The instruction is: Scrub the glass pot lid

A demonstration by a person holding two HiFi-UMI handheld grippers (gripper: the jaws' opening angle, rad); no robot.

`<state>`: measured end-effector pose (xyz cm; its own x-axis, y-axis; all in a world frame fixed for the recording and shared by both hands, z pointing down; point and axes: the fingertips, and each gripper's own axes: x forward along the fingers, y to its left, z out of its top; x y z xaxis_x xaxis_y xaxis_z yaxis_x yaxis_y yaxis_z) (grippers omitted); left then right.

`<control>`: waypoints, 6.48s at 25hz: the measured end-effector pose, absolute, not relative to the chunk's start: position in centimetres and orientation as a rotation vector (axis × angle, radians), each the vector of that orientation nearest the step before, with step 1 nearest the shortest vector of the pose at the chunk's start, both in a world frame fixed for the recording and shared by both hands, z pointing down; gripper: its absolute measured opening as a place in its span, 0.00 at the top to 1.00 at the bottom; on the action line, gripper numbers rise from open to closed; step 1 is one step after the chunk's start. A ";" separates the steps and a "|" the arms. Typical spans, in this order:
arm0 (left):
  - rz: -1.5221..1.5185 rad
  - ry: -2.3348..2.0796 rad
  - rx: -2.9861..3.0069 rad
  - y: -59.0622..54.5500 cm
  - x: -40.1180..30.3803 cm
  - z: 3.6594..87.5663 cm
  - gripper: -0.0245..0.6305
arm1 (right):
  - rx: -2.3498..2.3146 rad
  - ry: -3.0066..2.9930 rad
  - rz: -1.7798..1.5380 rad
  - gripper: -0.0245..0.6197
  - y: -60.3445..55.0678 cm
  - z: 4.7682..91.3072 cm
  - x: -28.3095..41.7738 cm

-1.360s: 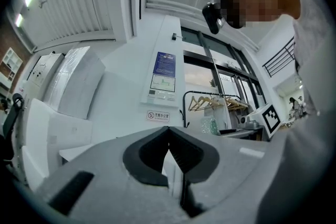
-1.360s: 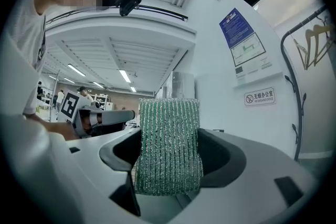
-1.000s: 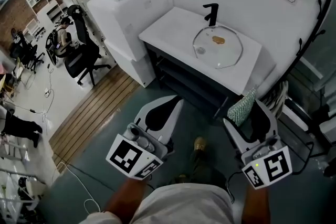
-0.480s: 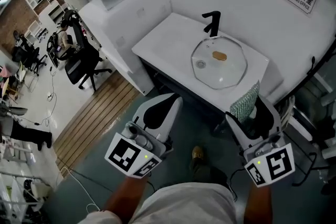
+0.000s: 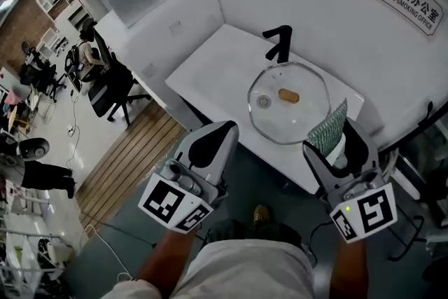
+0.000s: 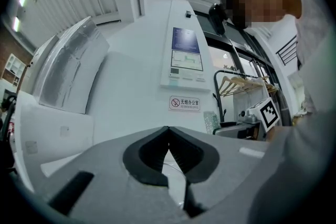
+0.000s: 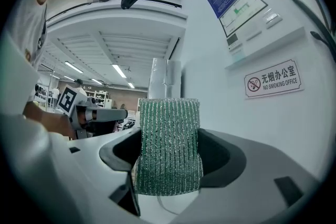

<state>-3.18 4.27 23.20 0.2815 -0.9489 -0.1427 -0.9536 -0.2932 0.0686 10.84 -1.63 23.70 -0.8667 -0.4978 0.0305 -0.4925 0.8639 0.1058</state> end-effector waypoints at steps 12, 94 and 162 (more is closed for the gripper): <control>0.194 1.846 -2.537 -1.8 -4.9 24.4 0.94 | 0.813 -2.923 -0.145 0.45 -6.8 24.7 9.1; -0.474 1.752 -3.592 -23.3 -12.5 54.2 0.72 | 0.050 -1.863 -0.115 0.45 -25.4 50.1 -9.0; -0.473 1.768 -3.580 -23.2 -12.6 54.1 0.82 | 0.140 -1.883 -0.030 0.45 -25.4 48.1 -5.1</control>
<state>-12.63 -23.23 54.12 0.6606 -0.5507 0.5102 -0.7319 -0.3214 0.6008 -5.09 -25.43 48.10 -0.3053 -0.1121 0.9456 -0.0819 0.9925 0.0912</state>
